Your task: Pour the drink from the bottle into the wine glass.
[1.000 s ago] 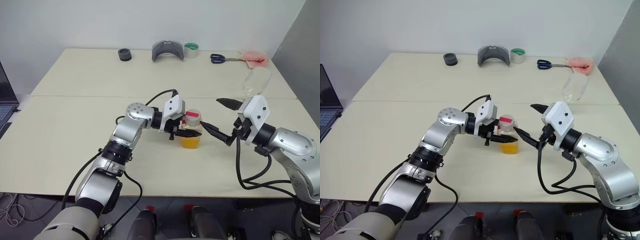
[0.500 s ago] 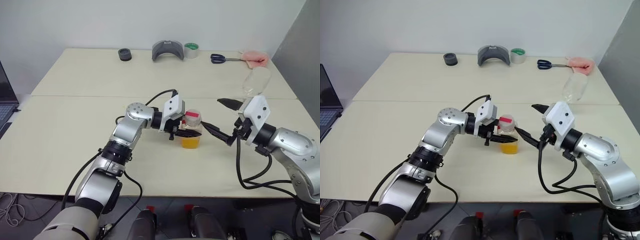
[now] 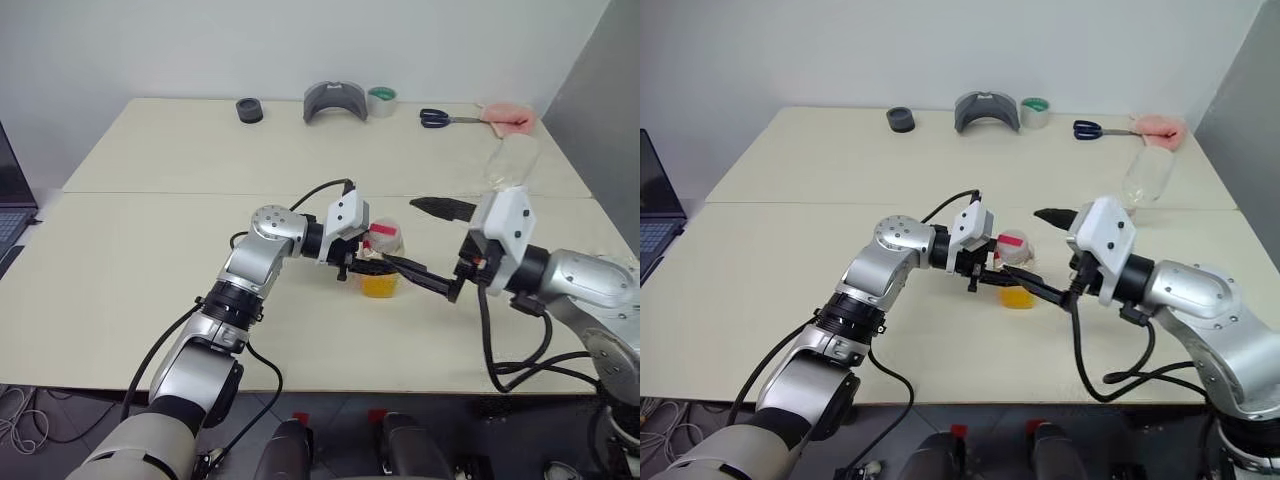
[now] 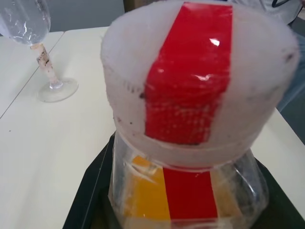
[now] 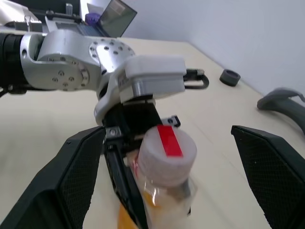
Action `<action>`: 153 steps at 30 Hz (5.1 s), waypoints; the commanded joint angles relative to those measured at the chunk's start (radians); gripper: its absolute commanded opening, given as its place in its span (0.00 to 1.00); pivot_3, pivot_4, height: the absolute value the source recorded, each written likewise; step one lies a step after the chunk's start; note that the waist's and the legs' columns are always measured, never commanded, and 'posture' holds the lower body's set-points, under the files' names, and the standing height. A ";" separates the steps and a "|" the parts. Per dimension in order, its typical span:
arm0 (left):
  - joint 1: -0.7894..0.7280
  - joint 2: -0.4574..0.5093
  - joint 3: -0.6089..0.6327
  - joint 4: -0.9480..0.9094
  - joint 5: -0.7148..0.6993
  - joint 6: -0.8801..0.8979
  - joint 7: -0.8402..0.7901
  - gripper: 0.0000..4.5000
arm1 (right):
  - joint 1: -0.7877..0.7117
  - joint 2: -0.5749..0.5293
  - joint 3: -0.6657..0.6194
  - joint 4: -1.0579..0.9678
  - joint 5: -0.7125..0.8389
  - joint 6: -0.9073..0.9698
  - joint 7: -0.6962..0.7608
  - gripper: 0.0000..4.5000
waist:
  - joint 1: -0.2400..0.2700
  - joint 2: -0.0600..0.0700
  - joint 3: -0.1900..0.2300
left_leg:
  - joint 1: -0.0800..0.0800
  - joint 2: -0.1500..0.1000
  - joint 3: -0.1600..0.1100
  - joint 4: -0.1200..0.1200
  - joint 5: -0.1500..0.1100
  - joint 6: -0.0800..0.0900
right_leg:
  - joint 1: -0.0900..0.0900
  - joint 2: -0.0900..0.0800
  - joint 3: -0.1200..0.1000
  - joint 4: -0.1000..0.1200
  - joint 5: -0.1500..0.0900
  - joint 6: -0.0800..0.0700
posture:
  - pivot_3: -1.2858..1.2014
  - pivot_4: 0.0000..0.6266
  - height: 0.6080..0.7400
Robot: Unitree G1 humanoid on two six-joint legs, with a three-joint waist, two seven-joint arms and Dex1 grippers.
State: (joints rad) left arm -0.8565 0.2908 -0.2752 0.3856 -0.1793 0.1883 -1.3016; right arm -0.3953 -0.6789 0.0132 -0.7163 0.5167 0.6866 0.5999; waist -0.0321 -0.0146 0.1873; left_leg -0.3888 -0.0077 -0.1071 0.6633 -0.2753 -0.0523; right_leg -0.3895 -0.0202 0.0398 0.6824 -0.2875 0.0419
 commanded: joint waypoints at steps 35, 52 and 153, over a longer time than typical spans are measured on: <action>-0.014 0.007 0.007 -0.034 -0.009 -0.015 -0.006 0.42 | 0.014 0.037 0.001 0.069 -0.168 -0.104 -0.005 1.00 | 0.000 0.000 0.000 | -0.001 0.000 0.000 0.000 0.000 0.000 | 0.000 0.000 0.000 0.000 0.000 0.000 | 0.52 0.24 1.00; -0.013 0.007 0.007 -0.036 -0.008 -0.014 -0.002 0.42 | 0.009 0.050 -0.035 0.021 -0.033 -0.022 0.009 1.00 | 0.000 0.000 0.000 | -0.001 0.000 0.000 0.000 0.000 0.000 | 0.000 0.000 0.000 0.000 0.000 0.000 | 0.52 0.24 1.00; 0.018 0.104 0.210 -0.109 0.064 0.113 0.490 0.41 | 0.167 -0.030 -0.090 0.051 0.088 0.072 0.073 1.00 | -0.011 0.000 0.000 | 0.005 0.002 0.002 -0.001 0.001 0.001 | 0.003 0.002 0.003 0.000 0.001 0.002 | 0.52 0.24 1.00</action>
State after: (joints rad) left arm -0.8140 0.3753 -0.1289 0.3105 -0.1472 0.2832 -0.9255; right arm -0.1731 -0.7233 -0.1342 -0.6176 0.5742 0.7379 0.6594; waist -0.0435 -0.0148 0.1875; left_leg -0.3829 -0.0061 -0.1052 0.6625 -0.2747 -0.0512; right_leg -0.3869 -0.0184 0.0428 0.6828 -0.2865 0.0436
